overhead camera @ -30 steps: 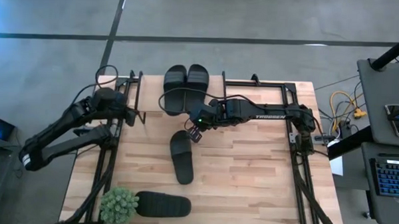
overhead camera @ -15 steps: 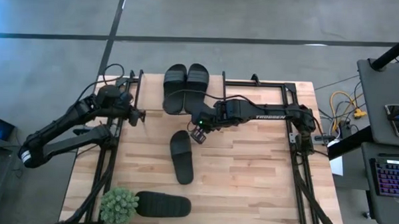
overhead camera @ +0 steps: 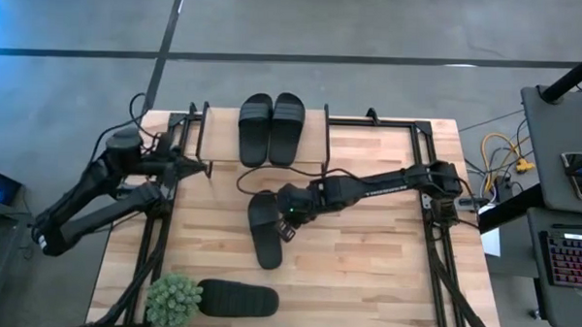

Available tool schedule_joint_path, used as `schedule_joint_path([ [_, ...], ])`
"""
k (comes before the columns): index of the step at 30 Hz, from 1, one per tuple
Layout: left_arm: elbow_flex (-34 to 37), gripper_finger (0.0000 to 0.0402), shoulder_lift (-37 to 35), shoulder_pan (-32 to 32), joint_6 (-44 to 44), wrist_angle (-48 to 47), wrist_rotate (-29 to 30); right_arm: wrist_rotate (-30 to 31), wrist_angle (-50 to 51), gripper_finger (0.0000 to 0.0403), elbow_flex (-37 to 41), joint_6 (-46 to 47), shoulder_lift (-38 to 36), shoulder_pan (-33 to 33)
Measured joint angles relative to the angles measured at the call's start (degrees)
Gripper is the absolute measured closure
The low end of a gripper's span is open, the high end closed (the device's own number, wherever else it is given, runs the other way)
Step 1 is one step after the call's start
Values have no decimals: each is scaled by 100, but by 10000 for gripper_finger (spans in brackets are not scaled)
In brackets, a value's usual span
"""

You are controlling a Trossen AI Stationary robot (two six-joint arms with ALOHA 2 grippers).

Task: Pick and place slides into the shelf
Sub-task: Adjust the black slides

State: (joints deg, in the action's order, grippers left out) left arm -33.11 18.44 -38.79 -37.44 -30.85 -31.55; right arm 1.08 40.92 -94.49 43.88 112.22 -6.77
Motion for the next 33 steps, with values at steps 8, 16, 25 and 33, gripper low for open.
schedule_joint_path([
  [8,73,391,1202,366,43,1045,-607,2,-389,394,-10,350,0,-143],
  [16,91,391,1274,1454,39,1109,-257,260,-379,394,-180,612,-2,-373],
  [25,260,392,1154,2976,-131,279,1391,304,-347,394,-178,890,-2,-454],
  [33,624,392,918,4051,-1008,301,2092,58,-303,394,-175,977,-2,-681],
])
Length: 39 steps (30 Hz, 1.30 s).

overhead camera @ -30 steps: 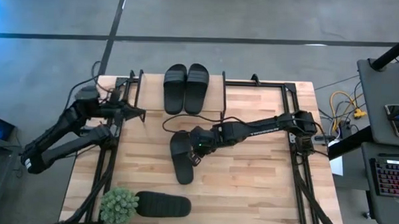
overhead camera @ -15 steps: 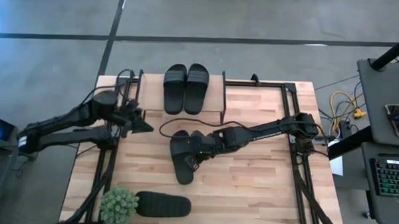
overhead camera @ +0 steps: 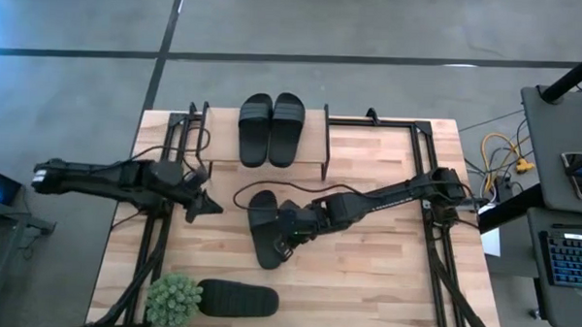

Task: Pick and place slides into the shelf
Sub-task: Adjust the black slides

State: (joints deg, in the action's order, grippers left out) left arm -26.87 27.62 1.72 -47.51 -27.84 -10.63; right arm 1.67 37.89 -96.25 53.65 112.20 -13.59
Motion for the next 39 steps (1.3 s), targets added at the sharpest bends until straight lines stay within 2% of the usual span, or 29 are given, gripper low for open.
schedule_joint_path([
  [10,411,392,432,631,-740,446,191,-43,-95,394,140,486,263,38],
  [17,435,392,952,984,-784,747,366,-41,-1069,394,146,224,609,213],
  [21,449,392,1179,1099,-896,795,524,-10,-1150,394,166,182,702,277],
  [27,487,392,1602,1110,-927,869,968,455,-1151,394,316,156,699,289],
  [36,741,392,2563,1107,-929,2376,976,870,-1310,394,323,138,697,352],
  [39,747,391,2931,1103,-930,2613,976,959,-1299,394,327,125,697,350],
])
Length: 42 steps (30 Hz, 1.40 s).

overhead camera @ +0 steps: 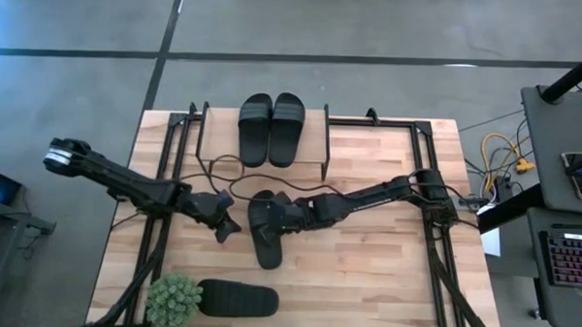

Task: Pick and place slides into the shelf
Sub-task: Adjust the black slides

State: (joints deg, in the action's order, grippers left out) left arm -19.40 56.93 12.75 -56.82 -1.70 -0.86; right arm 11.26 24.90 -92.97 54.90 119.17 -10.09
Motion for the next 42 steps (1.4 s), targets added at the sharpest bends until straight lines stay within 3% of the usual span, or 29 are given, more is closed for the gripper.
schedule_joint_path([
  [9,-13,391,985,0,-105,263,30,239,8,394,29,-106,45,131],
  [17,-34,391,1594,-4,-112,1445,171,252,13,394,45,-144,63,264],
  [24,-90,391,1981,-28,-109,1704,159,234,-70,394,43,-132,346,342],
  [32,-159,391,1982,-33,-63,1710,244,97,-13,394,31,-120,443,348],
  [42,-364,391,1557,-101,802,1890,859,121,895,394,31,-93,400,334],
])
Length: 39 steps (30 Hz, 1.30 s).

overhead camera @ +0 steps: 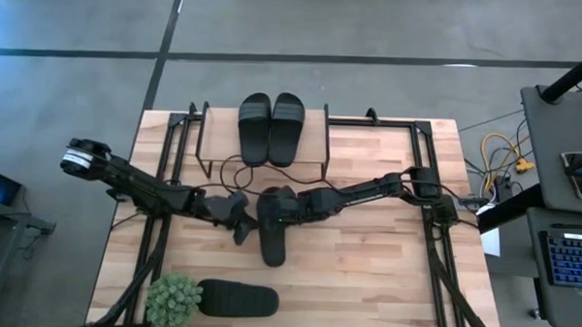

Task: Pick and place slides into the shelf
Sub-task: Adjust the black slides

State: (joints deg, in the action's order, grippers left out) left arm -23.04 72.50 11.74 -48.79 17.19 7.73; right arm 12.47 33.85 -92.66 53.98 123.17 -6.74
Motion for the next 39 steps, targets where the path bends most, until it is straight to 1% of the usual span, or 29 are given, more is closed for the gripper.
schedule_joint_path([
  [5,-223,391,84,-141,543,45,202,-26,457,394,12,1,-52,-24],
  [8,-377,391,242,-221,742,42,173,-45,1011,394,37,3,-140,-75],
  [12,-498,391,509,-282,779,68,98,-79,1963,394,39,4,-347,-216],
  [15,-543,391,717,-279,880,324,-51,146,2494,394,37,194,-583,-355],
  [17,-575,391,854,-277,902,567,-172,350,2659,394,34,435,-738,-433],
  [21,-646,391,1158,-279,916,1002,-332,557,2434,394,35,738,-1014,-462],
  [25,-736,391,1429,-279,1078,1421,-521,705,2102,394,24,756,-1224,-459],
  [31,-884,391,1664,-279,1216,1534,-628,811,2106,394,24,774,-1300,-439],
  [36,-1036,391,1705,-346,1601,1531,-555,815,2026,394,22,934,-1284,-439],
  [39,-1115,391,1704,-445,1721,1536,-246,815,1862,394,22,1037,-1274,-439],
])
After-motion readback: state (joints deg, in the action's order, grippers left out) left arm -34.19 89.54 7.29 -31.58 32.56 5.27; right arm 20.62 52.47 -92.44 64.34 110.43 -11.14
